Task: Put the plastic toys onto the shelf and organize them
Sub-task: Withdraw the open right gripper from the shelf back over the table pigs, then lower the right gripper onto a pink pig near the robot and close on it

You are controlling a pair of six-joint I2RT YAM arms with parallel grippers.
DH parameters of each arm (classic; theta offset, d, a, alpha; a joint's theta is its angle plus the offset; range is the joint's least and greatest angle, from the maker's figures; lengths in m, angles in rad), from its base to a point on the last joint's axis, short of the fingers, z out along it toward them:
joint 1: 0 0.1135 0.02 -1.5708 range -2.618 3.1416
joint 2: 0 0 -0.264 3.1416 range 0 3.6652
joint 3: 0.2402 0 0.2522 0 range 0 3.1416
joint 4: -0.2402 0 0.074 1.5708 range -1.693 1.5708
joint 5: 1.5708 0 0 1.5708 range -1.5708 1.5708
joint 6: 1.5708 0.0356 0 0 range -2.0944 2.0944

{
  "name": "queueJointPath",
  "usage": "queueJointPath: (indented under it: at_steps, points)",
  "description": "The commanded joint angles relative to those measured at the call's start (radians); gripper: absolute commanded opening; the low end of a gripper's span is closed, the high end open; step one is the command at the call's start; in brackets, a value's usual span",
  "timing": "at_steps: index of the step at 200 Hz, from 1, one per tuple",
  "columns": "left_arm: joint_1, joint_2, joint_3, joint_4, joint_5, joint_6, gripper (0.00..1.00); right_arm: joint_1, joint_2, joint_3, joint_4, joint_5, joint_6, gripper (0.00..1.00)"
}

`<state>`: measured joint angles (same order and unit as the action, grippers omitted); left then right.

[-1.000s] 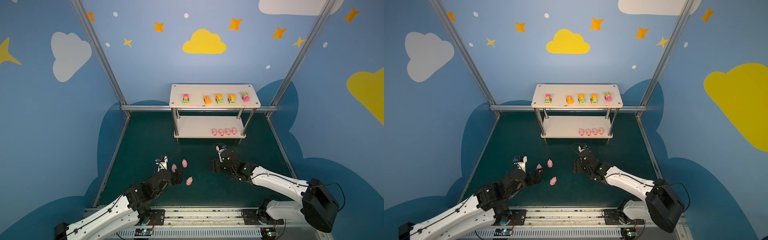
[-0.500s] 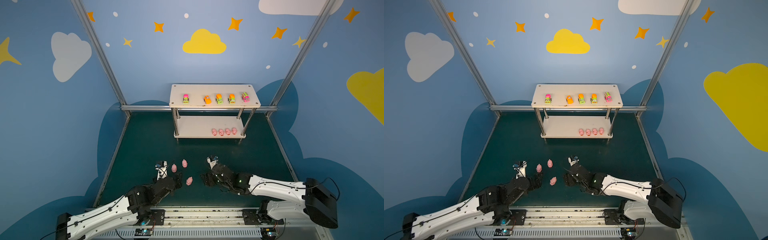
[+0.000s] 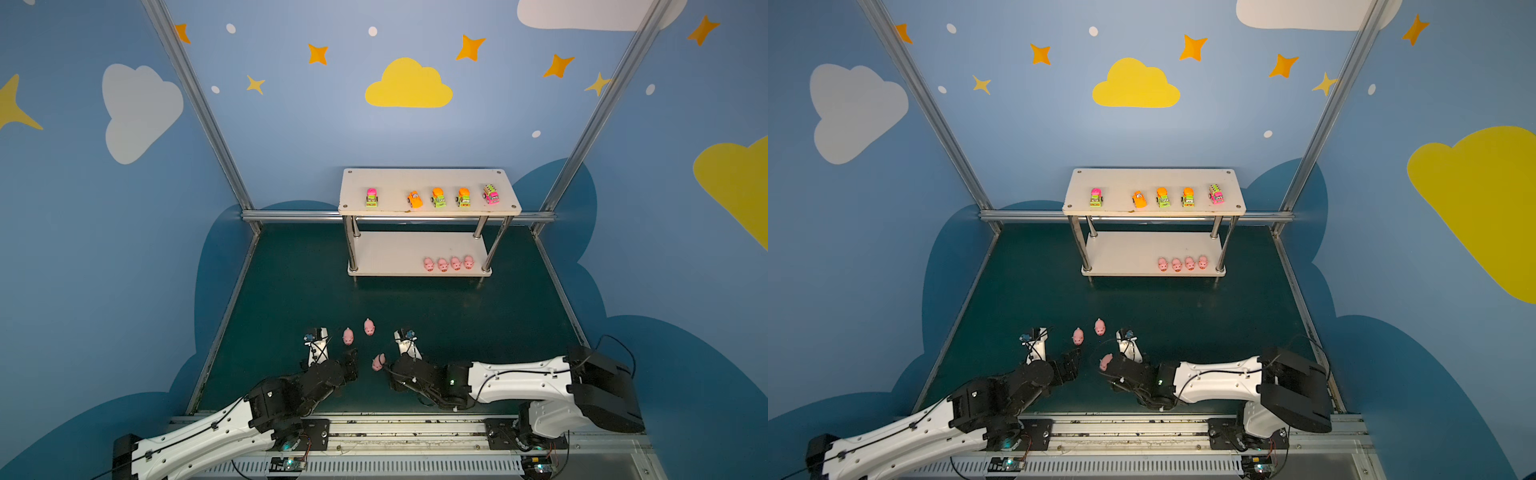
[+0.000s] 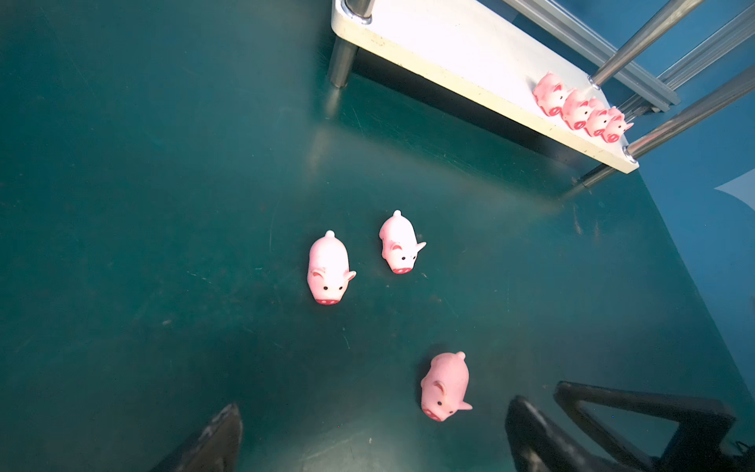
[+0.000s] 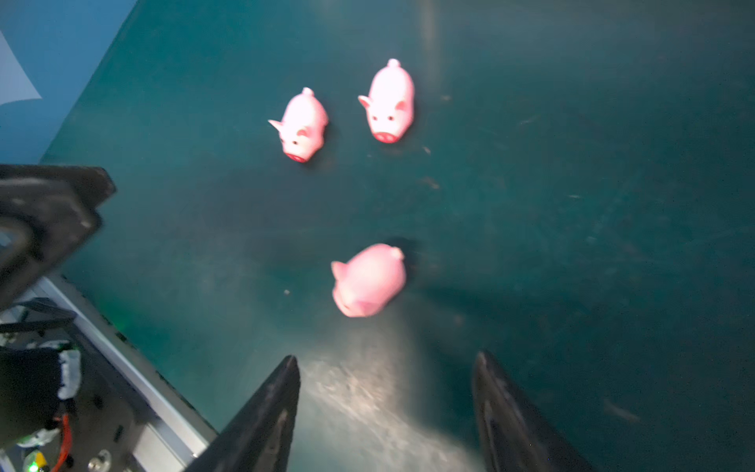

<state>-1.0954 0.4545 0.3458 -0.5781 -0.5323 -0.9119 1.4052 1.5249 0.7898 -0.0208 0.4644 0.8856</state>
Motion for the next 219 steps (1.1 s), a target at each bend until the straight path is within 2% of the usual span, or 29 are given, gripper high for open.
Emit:
queueJointPath:
  at_steps: [1,58,117,191,219]
  points:
    - [-0.003,-0.024,-0.019,-0.037,-0.003,-0.001,1.0,0.011,0.042,0.06,0.002,0.013,0.04,0.66]
    - [-0.003,-0.103,-0.042,-0.081,-0.022,-0.024,1.0,0.032,0.14,0.111,-0.048,0.058,0.118,0.65]
    - [-0.003,-0.141,-0.054,-0.112,-0.026,-0.028,1.0,0.045,0.258,0.188,-0.077,0.07,0.147,0.65]
    - [-0.003,-0.181,-0.056,-0.148,-0.039,-0.033,1.0,0.03,0.319,0.233,-0.091,0.069,0.154,0.65]
    - [-0.003,-0.208,-0.058,-0.161,-0.047,-0.03,1.0,0.022,0.343,0.255,-0.11,0.066,0.163,0.62]
